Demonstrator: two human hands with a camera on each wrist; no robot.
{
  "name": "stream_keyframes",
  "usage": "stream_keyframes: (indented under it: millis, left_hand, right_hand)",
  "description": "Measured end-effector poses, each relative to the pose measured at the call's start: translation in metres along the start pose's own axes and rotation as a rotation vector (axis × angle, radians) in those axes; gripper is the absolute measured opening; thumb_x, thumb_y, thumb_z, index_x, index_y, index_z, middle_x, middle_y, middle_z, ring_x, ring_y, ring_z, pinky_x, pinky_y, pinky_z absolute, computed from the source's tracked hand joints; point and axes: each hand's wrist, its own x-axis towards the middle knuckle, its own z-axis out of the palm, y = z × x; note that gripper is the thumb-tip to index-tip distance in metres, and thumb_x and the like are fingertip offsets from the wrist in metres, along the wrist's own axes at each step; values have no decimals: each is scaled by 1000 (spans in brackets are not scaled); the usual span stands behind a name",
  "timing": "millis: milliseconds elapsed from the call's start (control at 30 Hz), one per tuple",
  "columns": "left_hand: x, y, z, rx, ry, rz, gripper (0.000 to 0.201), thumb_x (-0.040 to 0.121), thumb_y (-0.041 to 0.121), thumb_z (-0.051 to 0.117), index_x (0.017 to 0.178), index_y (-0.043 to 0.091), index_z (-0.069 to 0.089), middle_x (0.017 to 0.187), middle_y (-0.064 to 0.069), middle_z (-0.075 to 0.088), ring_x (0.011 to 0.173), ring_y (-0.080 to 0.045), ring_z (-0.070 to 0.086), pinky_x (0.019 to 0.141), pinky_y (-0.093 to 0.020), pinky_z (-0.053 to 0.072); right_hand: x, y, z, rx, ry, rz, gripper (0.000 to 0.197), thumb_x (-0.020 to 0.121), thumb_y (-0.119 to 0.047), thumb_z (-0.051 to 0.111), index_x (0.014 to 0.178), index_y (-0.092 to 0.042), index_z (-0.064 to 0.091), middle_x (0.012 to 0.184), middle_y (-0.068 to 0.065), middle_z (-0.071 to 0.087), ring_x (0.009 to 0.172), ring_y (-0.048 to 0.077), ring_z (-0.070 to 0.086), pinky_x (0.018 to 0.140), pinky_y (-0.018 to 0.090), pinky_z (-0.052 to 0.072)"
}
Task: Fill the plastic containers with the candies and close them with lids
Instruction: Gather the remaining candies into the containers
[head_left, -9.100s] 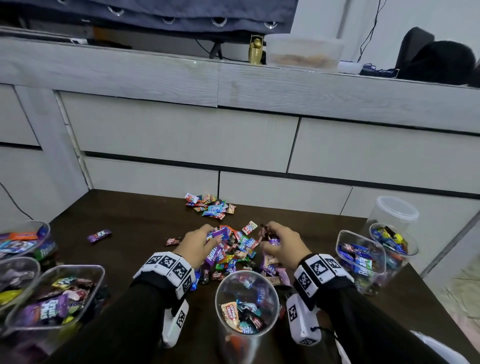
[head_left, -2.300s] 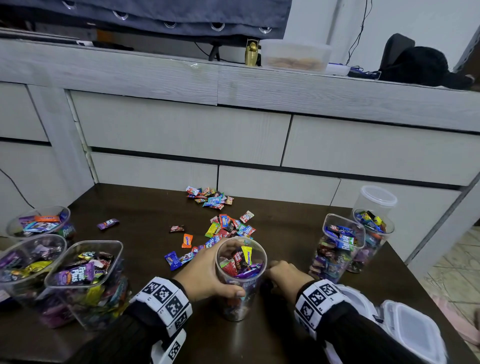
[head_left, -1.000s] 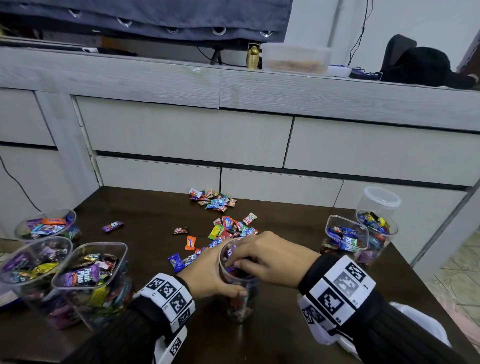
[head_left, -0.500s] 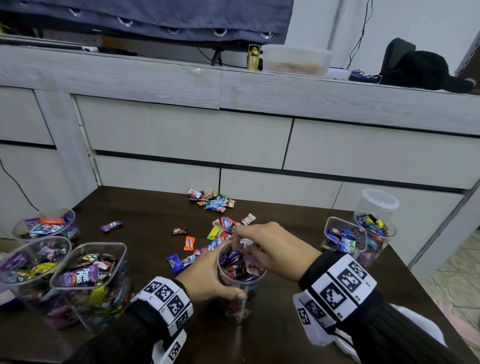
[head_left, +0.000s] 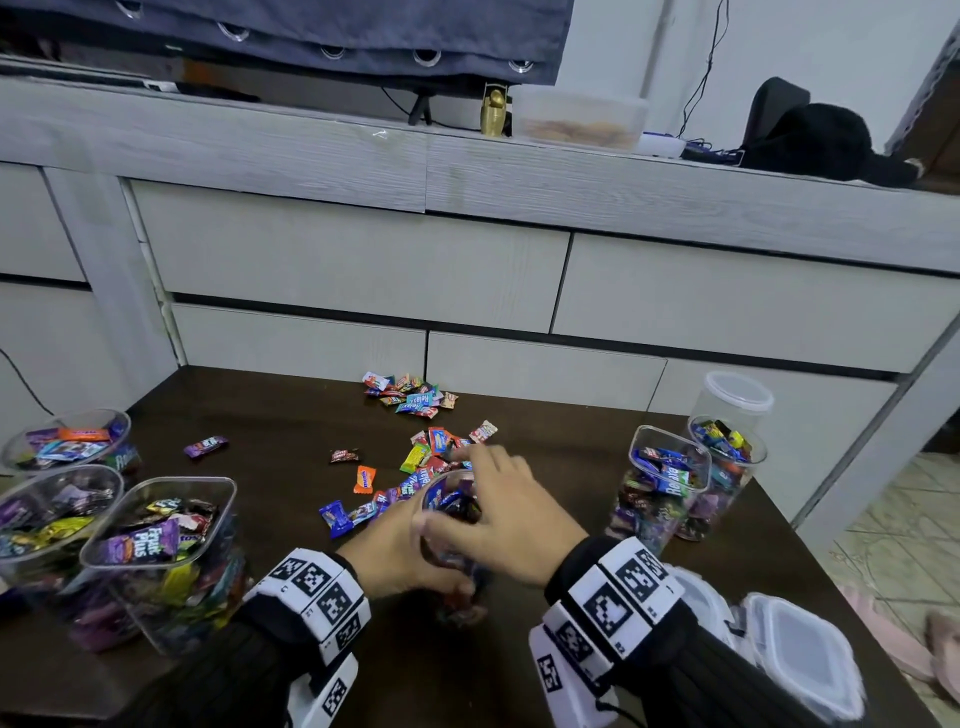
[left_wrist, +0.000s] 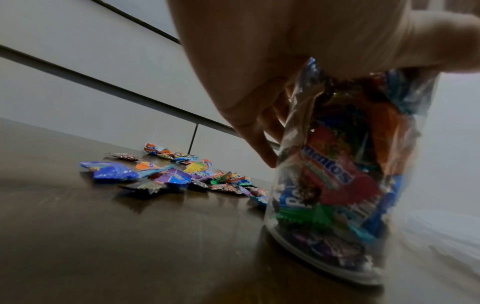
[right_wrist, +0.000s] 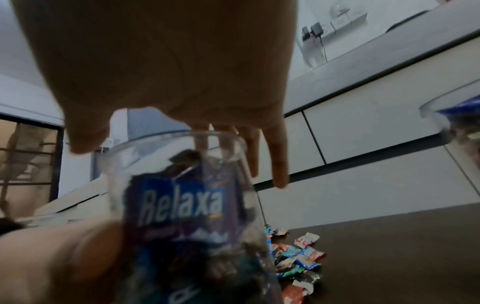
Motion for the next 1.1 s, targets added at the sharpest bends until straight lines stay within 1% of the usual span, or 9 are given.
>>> stream_keyframes:
  millis: [100, 233, 300, 367, 467, 600, 800, 967, 1100]
  left_hand:
    - [0, -4, 0, 61, 51, -43, 95, 50, 40, 91, 133, 31, 45, 122, 15, 63, 117, 1, 57, 105, -32, 47]
    - [-1, -8, -8, 217, -88, -78, 99, 46, 37, 94, 130, 36, 42, 121, 25, 61, 119, 5, 53, 104, -20, 42]
    - [-1, -7, -13, 411, -161, -126, 100, 52, 40, 92, 136, 31, 39, 131, 22, 52, 127, -1, 47, 110, -25, 38]
    - [-2, -11, -15, 631, -194, -169, 98, 66, 43, 86, 146, 23, 33, 146, 10, 41, 135, -9, 39, 113, -33, 34]
    - [-5, -18, -11, 803, -201, -278, 85, 82, 50, 70, 150, 21, 28, 155, 4, 29, 139, -13, 34, 113, -35, 34]
    - [-5, -20, -1, 907, -250, -315, 72, 86, 54, 64, 146, 30, 34, 158, 5, 21, 142, -14, 29, 114, -37, 31]
    - [-1, -20, 0, 927, -260, -324, 70, 86, 53, 65, 144, 30, 34, 153, 6, 25, 138, -13, 33, 105, -31, 38]
    - [1, -18, -1, 931, -276, -347, 69, 84, 54, 66, 142, 32, 35, 149, 7, 28, 135, -12, 33, 103, -32, 41]
    - [3, -15, -1, 956, -285, -366, 68, 83, 54, 67, 140, 32, 36, 145, 6, 30, 132, -13, 35, 101, -34, 43]
  right_hand:
    - [-3, -3, 11, -131, -92, 39, 92, 67, -67, 66, 140, -26, 26, 140, -2, 33, 124, 23, 35, 99, 44, 43]
    - [-3, 0, 15, -179, -40, 28, 89, 68, -54, 71, 140, -30, 25, 136, 1, 33, 121, 26, 37, 94, 40, 46]
    - [-5, 4, 12, -183, -58, 24, 90, 69, -53, 72, 141, -31, 23, 137, 2, 33, 121, 26, 37, 95, 42, 46]
    - [-8, 10, 9, -195, -60, 35, 90, 69, -53, 72, 141, -31, 23, 136, 1, 34, 121, 26, 38, 94, 43, 47]
    - [-11, 18, 1, -274, -36, 43, 86, 69, -55, 70, 138, -31, 26, 135, -1, 37, 120, 25, 39, 95, 42, 43]
    - [2, 34, -13, -436, -28, 89, 89, 68, -58, 71, 139, -25, 28, 138, 2, 41, 124, 26, 35, 100, 44, 35]
    - [19, 55, -35, -386, -36, 131, 82, 69, -52, 75, 134, -21, 35, 132, 6, 45, 119, 27, 37, 99, 43, 40]
    - [2, 60, -83, -205, 152, 96, 76, 64, -52, 77, 127, -25, 45, 123, 4, 53, 114, 21, 43, 99, 38, 41]
    - [-23, 65, -145, -119, 284, 133, 75, 58, -49, 80, 123, -23, 52, 117, 3, 60, 107, 19, 55, 89, 32, 47]
